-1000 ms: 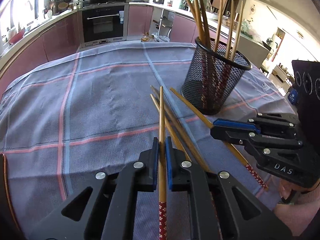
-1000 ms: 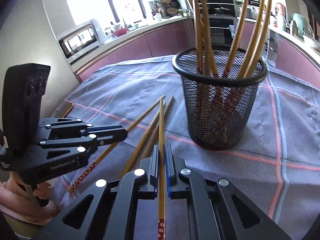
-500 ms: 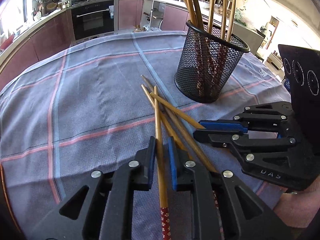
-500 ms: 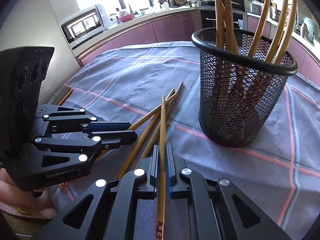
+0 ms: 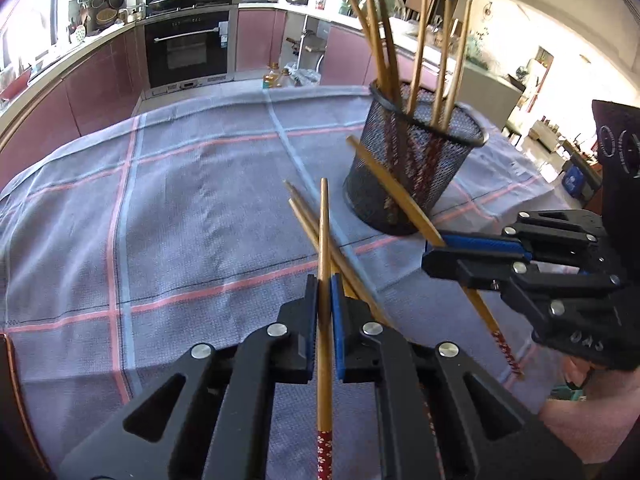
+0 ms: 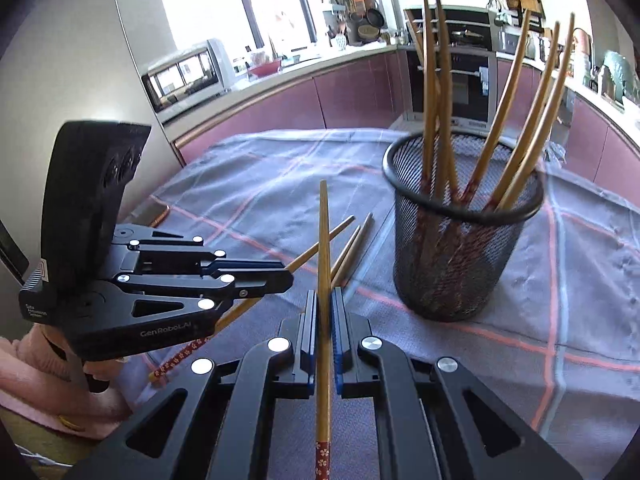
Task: Organize utensils
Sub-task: 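Lift the chopstick upright with the right tool over the mesh cup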
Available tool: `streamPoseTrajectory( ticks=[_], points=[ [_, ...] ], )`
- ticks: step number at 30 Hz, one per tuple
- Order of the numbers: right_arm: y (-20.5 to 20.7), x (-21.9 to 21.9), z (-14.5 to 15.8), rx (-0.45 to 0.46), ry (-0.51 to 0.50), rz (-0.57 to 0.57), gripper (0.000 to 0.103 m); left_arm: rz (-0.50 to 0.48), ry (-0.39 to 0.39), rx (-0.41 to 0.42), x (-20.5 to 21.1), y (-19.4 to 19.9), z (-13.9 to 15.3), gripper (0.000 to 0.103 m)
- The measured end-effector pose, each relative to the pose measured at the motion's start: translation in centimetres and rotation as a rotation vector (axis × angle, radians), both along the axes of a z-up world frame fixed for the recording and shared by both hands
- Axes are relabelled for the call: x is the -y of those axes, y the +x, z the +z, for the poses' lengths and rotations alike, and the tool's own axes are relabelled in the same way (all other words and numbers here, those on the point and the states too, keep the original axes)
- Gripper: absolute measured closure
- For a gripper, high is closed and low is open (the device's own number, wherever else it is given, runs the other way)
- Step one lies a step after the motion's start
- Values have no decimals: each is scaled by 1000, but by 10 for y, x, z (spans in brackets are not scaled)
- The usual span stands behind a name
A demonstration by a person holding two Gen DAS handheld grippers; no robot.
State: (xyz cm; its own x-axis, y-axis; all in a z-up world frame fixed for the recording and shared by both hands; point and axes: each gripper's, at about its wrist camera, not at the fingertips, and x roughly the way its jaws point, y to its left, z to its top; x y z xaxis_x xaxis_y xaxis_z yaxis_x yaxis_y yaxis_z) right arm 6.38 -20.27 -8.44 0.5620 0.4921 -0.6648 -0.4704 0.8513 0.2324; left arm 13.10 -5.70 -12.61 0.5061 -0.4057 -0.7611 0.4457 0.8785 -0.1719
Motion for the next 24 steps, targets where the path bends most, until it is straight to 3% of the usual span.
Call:
streamPoseTrajectory(
  ticks=[13, 24],
  points=[
    [-13, 42, 50, 124, 115, -67, 97, -93, -196, 108, -18, -24, 74, 96],
    [-8, 52, 84, 203, 148, -71, 97, -110, -270, 196, -21, -29, 123, 96]
  ],
)
